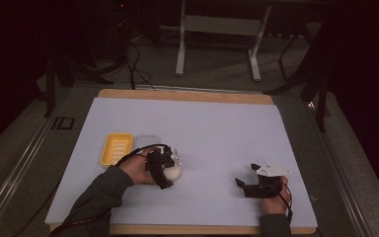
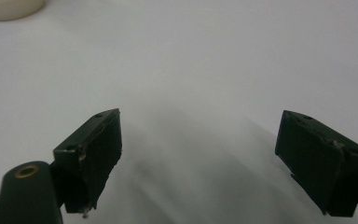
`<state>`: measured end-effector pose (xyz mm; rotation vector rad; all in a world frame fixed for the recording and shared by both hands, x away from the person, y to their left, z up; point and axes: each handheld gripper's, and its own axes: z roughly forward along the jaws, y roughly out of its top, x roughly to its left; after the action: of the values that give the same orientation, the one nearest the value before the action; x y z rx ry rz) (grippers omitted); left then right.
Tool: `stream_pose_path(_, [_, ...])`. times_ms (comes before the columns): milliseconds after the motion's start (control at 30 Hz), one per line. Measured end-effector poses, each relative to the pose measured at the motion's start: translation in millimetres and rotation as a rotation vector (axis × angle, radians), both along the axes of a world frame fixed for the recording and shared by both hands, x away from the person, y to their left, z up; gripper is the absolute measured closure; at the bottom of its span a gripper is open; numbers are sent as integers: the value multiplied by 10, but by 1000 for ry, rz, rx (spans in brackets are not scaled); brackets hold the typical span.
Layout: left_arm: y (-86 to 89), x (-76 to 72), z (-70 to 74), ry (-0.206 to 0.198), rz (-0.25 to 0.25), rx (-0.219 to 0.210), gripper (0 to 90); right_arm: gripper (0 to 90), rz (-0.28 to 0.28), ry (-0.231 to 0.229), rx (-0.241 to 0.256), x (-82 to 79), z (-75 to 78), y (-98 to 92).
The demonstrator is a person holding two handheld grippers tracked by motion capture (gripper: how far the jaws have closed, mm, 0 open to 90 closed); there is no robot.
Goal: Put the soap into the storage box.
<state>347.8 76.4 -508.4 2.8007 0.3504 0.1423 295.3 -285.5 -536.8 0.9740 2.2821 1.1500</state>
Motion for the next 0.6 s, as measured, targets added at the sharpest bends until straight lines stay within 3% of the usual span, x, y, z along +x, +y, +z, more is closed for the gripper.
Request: stream_pose_path(600, [-69, 62, 9, 37, -12, 22, 215, 143, 1, 1, -2, 4, -2, 2])
